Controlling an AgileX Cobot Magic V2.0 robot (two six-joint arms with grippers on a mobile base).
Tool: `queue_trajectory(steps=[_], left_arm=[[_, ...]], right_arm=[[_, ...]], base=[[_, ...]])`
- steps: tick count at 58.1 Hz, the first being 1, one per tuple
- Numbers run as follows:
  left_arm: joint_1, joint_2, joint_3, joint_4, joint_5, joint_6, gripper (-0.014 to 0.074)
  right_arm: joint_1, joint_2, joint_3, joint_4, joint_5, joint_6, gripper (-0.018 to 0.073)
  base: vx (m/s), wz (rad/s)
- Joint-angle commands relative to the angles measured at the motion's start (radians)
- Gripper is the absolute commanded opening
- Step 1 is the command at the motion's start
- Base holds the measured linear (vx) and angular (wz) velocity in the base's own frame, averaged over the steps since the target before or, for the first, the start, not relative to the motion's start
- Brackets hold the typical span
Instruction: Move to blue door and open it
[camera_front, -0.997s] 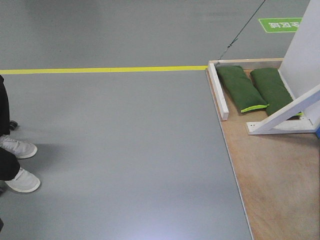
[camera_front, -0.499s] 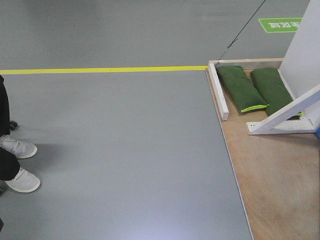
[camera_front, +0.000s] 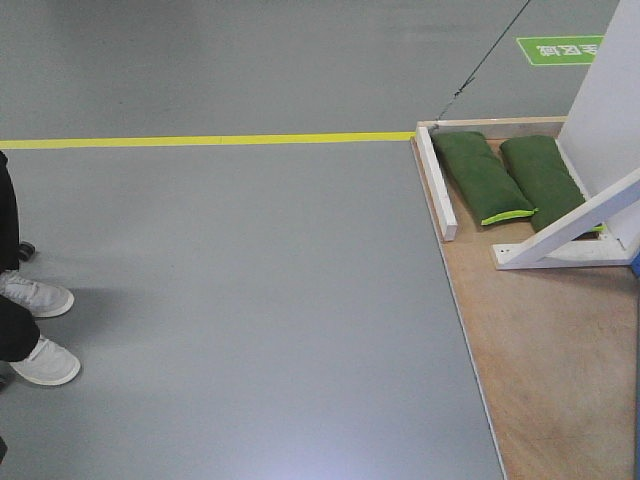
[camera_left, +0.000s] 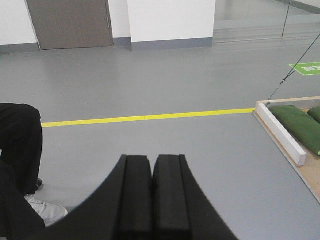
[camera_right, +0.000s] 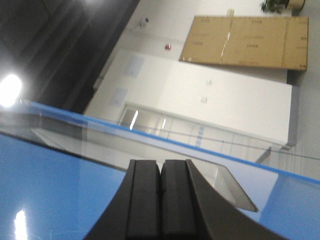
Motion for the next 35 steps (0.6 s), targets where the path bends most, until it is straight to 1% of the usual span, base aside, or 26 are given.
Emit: queue_trajectory(steps=[1,14,18,26,35], left_arm=[[-0.006,-0.012,-0.026,-0.002,-0.084,-0.007,0.0073],[-0.006,-0.012,-0.026,-0.002,-0.084,-0.007,0.0073],[-0.006,-0.012,-0.026,-0.002,-0.084,-0.007,0.0073],[-0.006,-0.012,-0.026,-0.002,-0.084,-0.007,0.0073],[-0.006,-0.012,-0.026,-0.002,-0.084,-0.007,0.0073]], right_arm=[[0.027,-0.066,-0.069,0.110,0.173,-0.013,0.0012],[0.027,-0.066,-0.136,0.110,0.174,-0.013,0.0012],[0.040,-0.066,-0.150,0.110,0.174,-0.013,0.0012],[0.101,-0.066,-0.155,0.110,0.174,-0.013,0.0012],[0.192,-0.066,-0.155,0.110,0.174,-0.013,0.0012]], base=[[0.00,0.00],[0.00,0.00],[0.00,0.00],[0.00,0.00],[-0.01,-0.03]])
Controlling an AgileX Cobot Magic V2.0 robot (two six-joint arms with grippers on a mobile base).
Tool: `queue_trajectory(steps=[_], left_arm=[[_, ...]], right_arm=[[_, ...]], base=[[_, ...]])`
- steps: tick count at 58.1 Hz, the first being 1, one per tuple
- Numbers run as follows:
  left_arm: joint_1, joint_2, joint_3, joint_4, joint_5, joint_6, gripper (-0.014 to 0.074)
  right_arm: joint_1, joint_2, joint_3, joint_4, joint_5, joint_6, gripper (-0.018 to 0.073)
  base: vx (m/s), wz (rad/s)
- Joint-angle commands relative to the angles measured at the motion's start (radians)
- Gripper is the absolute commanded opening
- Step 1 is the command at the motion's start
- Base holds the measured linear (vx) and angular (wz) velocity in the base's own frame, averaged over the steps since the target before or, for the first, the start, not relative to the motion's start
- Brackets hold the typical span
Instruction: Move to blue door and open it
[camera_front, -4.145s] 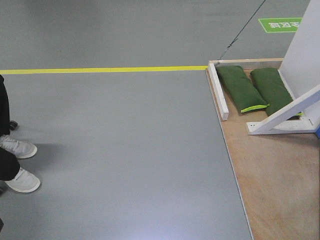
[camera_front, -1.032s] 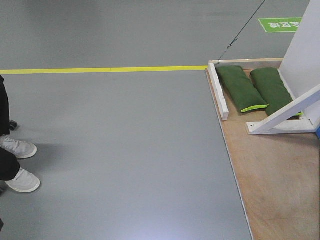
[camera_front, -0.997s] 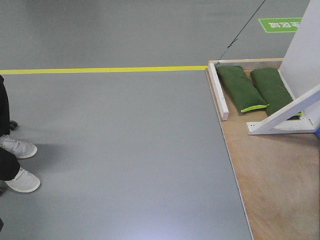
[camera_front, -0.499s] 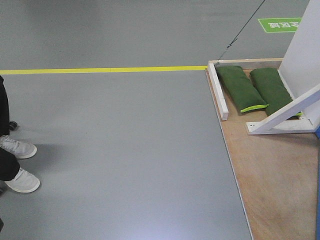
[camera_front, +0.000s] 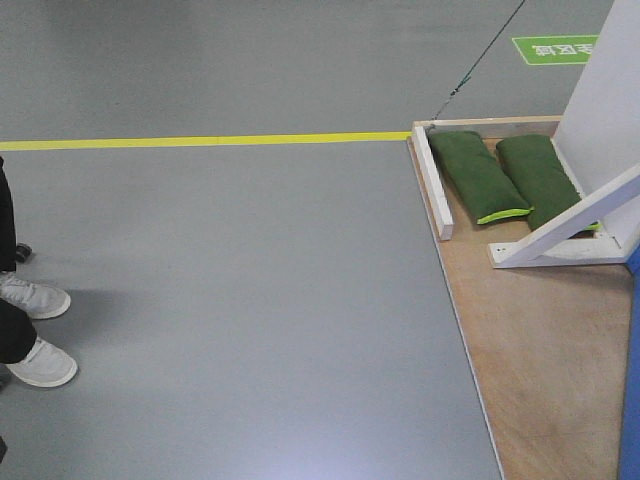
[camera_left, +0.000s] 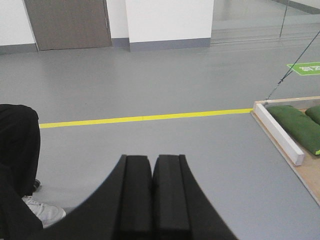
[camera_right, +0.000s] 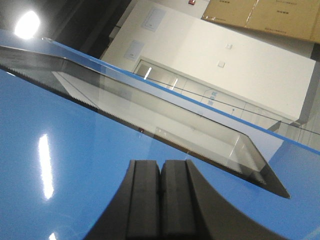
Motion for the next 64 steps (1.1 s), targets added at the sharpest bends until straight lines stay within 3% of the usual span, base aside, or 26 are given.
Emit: queue_trajectory(steps=[1,27,37,51,64], left_arm=[[-0.006,-0.012,-0.026,-0.002,-0.084,-0.007,0.0073],[-0.006,-0.012,-0.026,-0.002,-0.085,-0.007,0.0073],[-0.006,-0.012,-0.026,-0.002,-0.085,-0.007,0.0073],[-0.006,-0.012,-0.026,-0.002,-0.085,-0.007,0.0073],[-0.006,-0.012,-0.026,-0.002,-0.085,-0.007,0.0073]], right_arm=[[0.139,-0.063,-0.036,0.095,0.072,-0.013,0.0012],[0.432,-0.050,-0.036,0.095,0.042,-0.013,0.0012],[0.466,-0.046,-0.036,0.095,0.004,-0.013,0.0012],[0.507,-0.056,-0.036,0.095,0.073,-0.013,0.0012],[0.603,-0.068,-0.036,0.095,0.072,-0.013,0.0012]], base=[[-0.01,-0.06],[-0.04,-0.20],[-0.01,-0.16],[0.00,-0.02],[0.00,0.00]])
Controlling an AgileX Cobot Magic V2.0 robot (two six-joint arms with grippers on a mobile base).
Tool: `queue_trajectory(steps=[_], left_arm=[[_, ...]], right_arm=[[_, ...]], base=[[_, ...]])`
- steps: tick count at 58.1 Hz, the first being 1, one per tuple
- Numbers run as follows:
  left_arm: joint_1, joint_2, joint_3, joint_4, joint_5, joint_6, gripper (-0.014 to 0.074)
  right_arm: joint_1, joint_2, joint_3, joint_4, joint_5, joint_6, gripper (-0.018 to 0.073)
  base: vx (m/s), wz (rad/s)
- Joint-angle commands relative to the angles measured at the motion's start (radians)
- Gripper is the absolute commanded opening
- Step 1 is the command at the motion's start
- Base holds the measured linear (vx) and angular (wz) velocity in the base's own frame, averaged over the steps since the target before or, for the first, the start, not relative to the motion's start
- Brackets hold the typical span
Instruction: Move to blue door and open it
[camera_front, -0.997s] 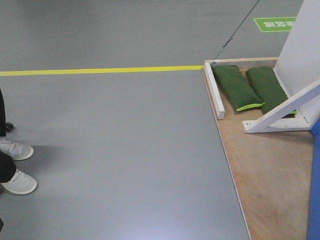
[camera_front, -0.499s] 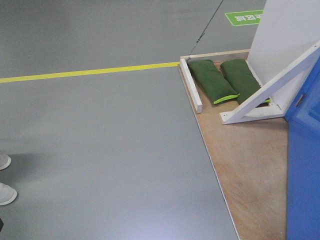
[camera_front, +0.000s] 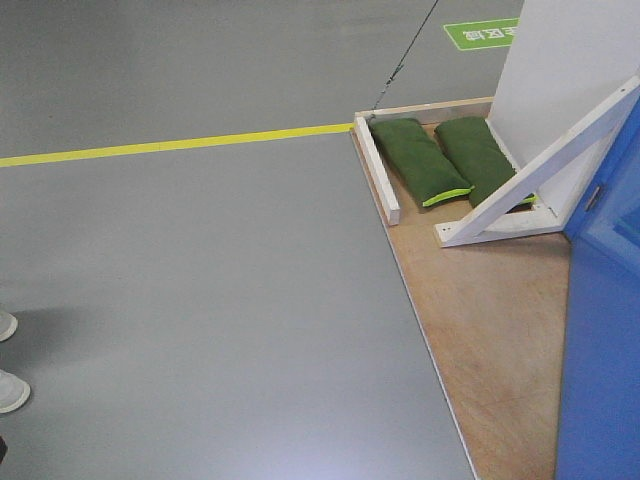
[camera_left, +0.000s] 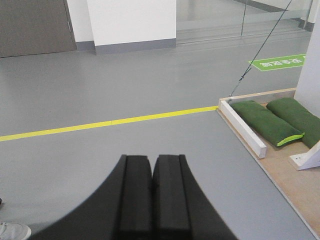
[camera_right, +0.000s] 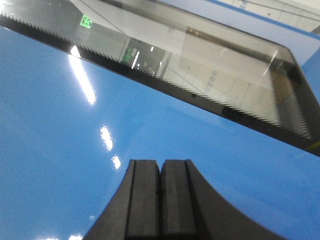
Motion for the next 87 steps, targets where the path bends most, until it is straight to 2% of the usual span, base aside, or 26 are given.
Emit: queue_trajectory(steps=[1,15,35,67,69,71,87], left_arm=[[-0.006,-0.012,-0.026,-0.002,-0.085,-0.007,0.0073],[-0.006,-0.012,-0.026,-0.002,-0.085,-0.007,0.0073],[-0.006,-0.012,-0.026,-0.002,-0.085,-0.007,0.0073],[-0.006,-0.012,-0.026,-0.002,-0.085,-0.007,0.0073],[-0.006,-0.012,-0.026,-0.002,-0.085,-0.007,0.0073],[-0.006,-0.012,-0.026,-0.002,-0.085,-0.007,0.0073],[-0.006,-0.012,-0.026,-0.002,-0.085,-0.007,0.0073]], right_arm=[[0.068,-0.075,-0.035,0.131,0.114,-0.018,0.0012],[0.164,-0.081,-0.035,0.131,0.114,-0.018,0.0012],[0.237,-0.081,-0.035,0.131,0.114,-0.018,0.0012],[0.441,-0.081,-0.035,0.131,0.114,-0.018,0.0012],[0.458,-0.081,-0.035,0.131,0.114,-0.018,0.0012],[0.516,-0.081,-0.035,0.131,0.114,-0.018,0.0012],[0.640,-0.081,-0.035,0.131,0.114,-0.018,0.0012]], base=[[0.00,0.00],[0.00,0.00],[0.00,0.00],[0.00,0.00],[0.00,0.00],[0.00,0.00],[0.00,0.00]])
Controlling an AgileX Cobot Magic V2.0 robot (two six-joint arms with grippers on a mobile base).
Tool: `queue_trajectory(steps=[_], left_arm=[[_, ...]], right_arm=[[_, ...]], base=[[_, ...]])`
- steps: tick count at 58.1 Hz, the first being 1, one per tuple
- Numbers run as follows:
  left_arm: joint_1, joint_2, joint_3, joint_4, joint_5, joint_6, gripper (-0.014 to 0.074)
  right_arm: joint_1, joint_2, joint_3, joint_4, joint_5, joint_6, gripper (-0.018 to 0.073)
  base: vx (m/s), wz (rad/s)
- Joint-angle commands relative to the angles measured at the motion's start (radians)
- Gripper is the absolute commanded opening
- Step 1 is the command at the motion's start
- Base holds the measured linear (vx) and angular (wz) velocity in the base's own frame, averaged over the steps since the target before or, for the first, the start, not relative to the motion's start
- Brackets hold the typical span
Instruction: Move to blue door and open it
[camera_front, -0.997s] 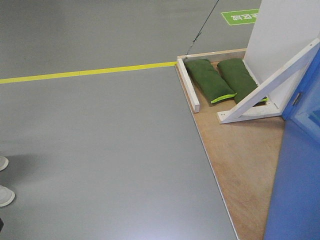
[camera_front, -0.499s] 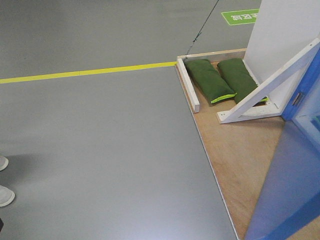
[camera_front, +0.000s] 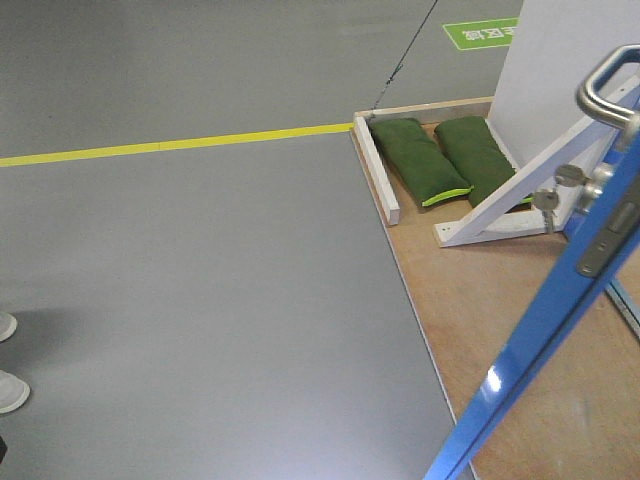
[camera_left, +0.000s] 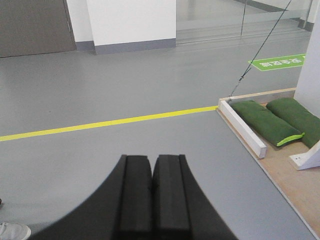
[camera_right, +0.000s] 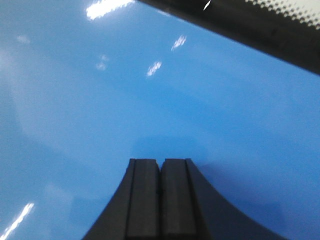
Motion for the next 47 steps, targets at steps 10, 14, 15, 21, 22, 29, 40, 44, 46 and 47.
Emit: queue_trajectory(steps=[10,14,15,21,22,29,40,44,46,47], left_arm=[[-0.006,-0.012,-0.026,-0.002,-0.085,-0.007,0.0073],[-0.006,-0.012,-0.026,-0.002,-0.085,-0.007,0.0073],[-0.006,-0.012,-0.026,-0.002,-0.085,-0.007,0.0073],[-0.006,-0.012,-0.026,-0.002,-0.085,-0.007,0.0073],[-0.006,-0.012,-0.026,-0.002,-0.085,-0.007,0.0073],[-0.006,-0.012,-0.026,-0.002,-0.085,-0.007,0.0073],[-0.006,-0.012,-0.026,-0.002,-0.085,-0.007,0.0073],[-0.006,-0.012,-0.026,-0.002,-0.085,-0.007,0.0073],[-0.006,-0.012,-0.026,-0.002,-0.085,-0.007,0.0073],[-0.006,-0.012,-0.026,-0.002,-0.085,-0.007,0.0073]], right_arm=[[0.159,-0.061,-0.033,0.057,0.123,-0.006,0.0012],[0.198,-0.061,-0.033,-0.024,0.113,-0.006,0.0012],[0.205,-0.061,-0.033,-0.042,0.107,-0.006,0.0012],[0.256,-0.061,-0.033,-0.160,0.055,-0.006,0.0012],[0.267,-0.061,-0.033,-0.181,0.040,-0.006,0.0012],[0.329,-0.057,-0.033,-0.254,-0.044,-0.006,0.0012],[0.412,-0.053,-0.033,-0.267,-0.219,-0.006,0.0012],[0.440,-0.048,-0.033,-0.271,-0.279,-0.006,0.0012],[0.450,-0.047,-0.033,-0.274,-0.300,-0.006,0.0012],[0.456,-0.046,-0.033,-0.276,-0.310,-0.006,0.0012]], base=[[0.00,0.00],[0.00,0.00],[0.00,0.00],[0.00,0.00],[0.00,0.00],[0.00,0.00],[0.00,0.00],[0.00,0.00],[0.00,0.00],[0.00,0.00]])
